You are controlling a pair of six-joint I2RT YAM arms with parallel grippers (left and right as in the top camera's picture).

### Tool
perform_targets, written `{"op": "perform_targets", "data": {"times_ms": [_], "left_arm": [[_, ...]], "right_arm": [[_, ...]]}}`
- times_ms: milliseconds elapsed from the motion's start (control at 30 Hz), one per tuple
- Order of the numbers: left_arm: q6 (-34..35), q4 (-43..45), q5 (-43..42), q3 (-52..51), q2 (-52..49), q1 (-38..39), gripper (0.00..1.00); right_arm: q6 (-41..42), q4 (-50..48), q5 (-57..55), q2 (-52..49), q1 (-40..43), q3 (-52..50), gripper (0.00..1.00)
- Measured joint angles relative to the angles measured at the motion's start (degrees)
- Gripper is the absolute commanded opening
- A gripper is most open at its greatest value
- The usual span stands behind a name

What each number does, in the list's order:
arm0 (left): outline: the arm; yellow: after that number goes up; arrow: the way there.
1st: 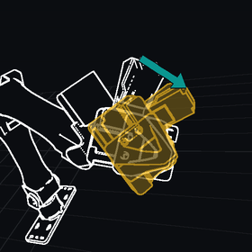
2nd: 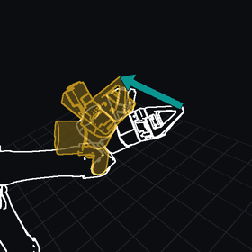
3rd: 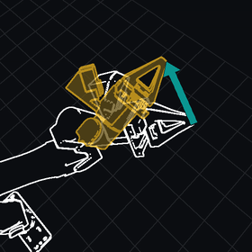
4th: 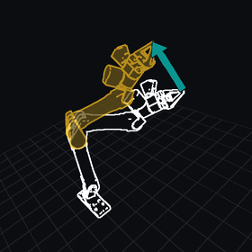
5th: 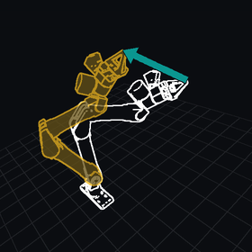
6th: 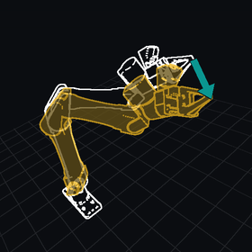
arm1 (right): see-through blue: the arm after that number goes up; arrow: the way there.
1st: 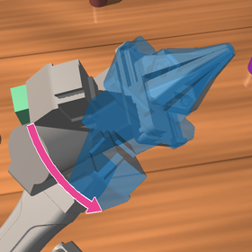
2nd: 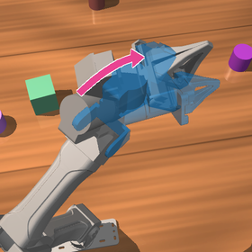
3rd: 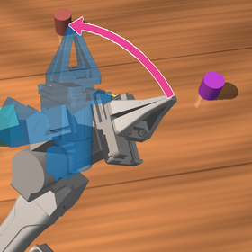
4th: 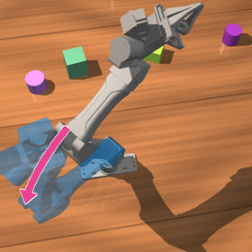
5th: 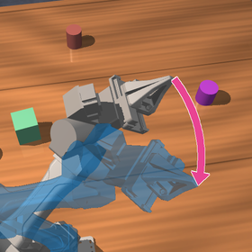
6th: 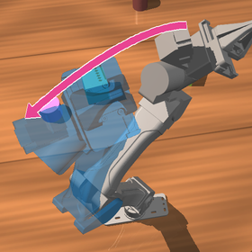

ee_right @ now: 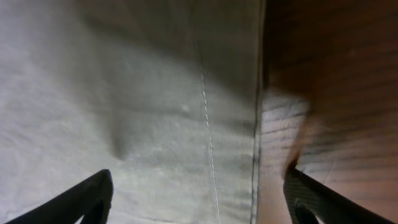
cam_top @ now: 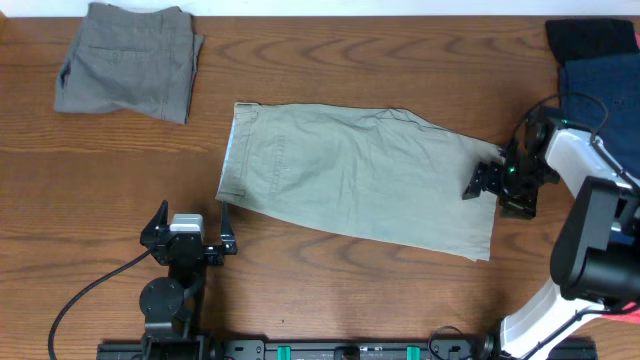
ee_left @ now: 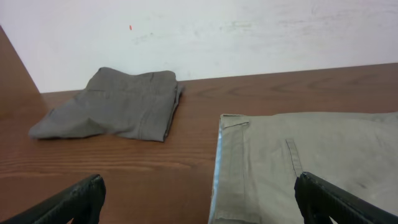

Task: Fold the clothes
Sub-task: 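Grasp the shorts' right edge with the right gripper and pull rightward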

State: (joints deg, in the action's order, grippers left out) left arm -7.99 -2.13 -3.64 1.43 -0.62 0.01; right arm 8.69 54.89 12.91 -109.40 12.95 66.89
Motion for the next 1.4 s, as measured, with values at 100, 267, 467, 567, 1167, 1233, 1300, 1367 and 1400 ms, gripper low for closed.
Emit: {"op": "perform_targets", "data": {"times_ms": [100, 267, 467, 567, 1167, 1233, 1300, 1367, 1400], "left_arm": [[0.0, 0.0, 0.0, 0.0, 0.0, 0.0, 0.98], [0.0, 0.0, 0.0, 0.0, 0.0, 0.0, 0.98], [0.0, 0.0, 0.0, 0.0, 0.0, 0.0, 0.98], [0.0, 0.0, 0.0, 0.0, 0.0, 0.0, 0.98], [0.0, 0.0, 0.0, 0.0, 0.0, 0.0, 0.98], [0.0, 0.0, 0.0, 0.0, 0.0, 0.0, 0.98], [0.0, 0.0, 0.0, 0.0, 0.0, 0.0, 0.98], [0.0, 0.0, 0.0, 0.0, 0.0, 0.0, 0.98], [0.0, 0.0, 0.0, 0.0, 0.0, 0.0, 0.98]], "right_arm": [[-0.1, -4.6, 1.0, 1.7, 0.0, -2.6, 0.55], [-0.2, -10.4, 5.5, 3.1, 0.0, -5.7, 0.39], [-0.7, -11.8, 8.3, 2.5, 0.0, -6.8, 0.01], [-0.3, -11.1, 8.8, 2.2, 0.3, -6.5, 0.01], [-0.7, -6.9, 1.5, -0.5, 3.4, 13.1, 0.01], [0.0, -8.5, 1.9, -0.5, 2.3, 13.1, 0.01], [0.9, -9.3, 1.9, -0.5, 0.9, 13.1, 0.01], [1.9, -9.6, 1.5, -0.5, -1.0, 13.1, 0.01], [2.6, -9.4, 0.8, -0.5, -1.8, 13.1, 0.01]]}}
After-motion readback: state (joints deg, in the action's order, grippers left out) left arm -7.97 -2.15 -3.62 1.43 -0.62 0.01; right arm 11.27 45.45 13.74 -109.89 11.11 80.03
